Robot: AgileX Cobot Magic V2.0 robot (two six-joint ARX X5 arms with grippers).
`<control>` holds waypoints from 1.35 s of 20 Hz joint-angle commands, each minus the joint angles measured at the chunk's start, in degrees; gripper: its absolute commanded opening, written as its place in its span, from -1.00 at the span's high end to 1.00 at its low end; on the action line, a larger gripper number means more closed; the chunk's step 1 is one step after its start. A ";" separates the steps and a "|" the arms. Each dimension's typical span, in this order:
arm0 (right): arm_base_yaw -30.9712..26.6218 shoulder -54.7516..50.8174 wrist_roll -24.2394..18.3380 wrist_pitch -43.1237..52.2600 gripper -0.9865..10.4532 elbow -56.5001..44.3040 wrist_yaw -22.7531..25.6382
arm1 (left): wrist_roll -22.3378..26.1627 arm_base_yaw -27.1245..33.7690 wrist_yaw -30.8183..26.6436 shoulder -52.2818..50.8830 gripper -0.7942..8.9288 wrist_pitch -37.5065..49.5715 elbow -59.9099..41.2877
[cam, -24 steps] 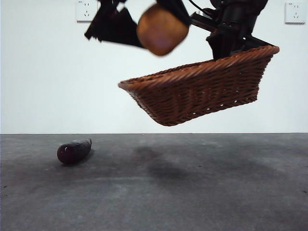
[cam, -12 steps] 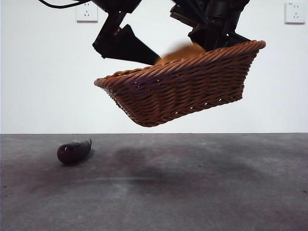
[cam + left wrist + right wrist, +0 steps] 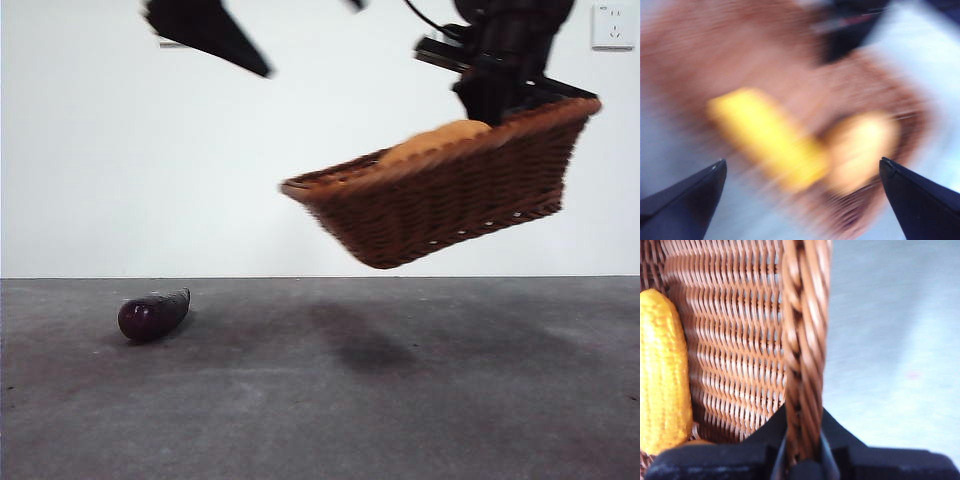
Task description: Help me put the vegetables on the table into the basket
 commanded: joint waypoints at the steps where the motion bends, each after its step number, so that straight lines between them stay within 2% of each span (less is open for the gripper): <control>1: -1.79 -0.42 -1.40 -1.18 0.86 0.33 -0.52 | 1.33 2.93 -9.16 0.11 -0.58 -4.09 0.44; 4: -3.87 -0.42 -1.81 -1.18 0.86 0.33 -0.55 | 2.05 10.27 -8.96 2.60 -0.58 -6.80 0.44; 7: -4.20 -0.42 -2.73 -1.18 0.86 0.33 -0.55 | 2.29 17.25 0.17 8.92 -0.58 -6.58 0.44; 9: -4.17 -0.42 -2.97 -1.16 0.86 0.33 -0.52 | 2.25 19.80 2.27 13.99 -0.58 -4.46 0.44; 14: -4.17 -0.42 -3.19 -1.16 0.86 0.33 -0.52 | 2.23 22.75 2.10 25.11 -0.58 -0.55 0.44; 22: -4.13 -0.42 -3.58 -1.16 0.86 0.33 -0.52 | 2.23 24.00 1.62 32.59 -0.57 1.20 0.46; 23: -4.13 -0.42 -3.61 -1.16 0.86 0.33 -0.52 | 2.23 24.22 1.51 33.31 -0.40 1.20 0.46; 25: -4.13 -0.42 -3.61 -1.14 0.86 0.33 -0.50 | 2.23 24.41 0.37 34.38 0.19 0.83 0.46; 27: -4.13 -0.42 -3.78 -1.01 0.86 0.33 -0.50 | 2.29 24.44 0.15 34.32 0.87 1.25 0.44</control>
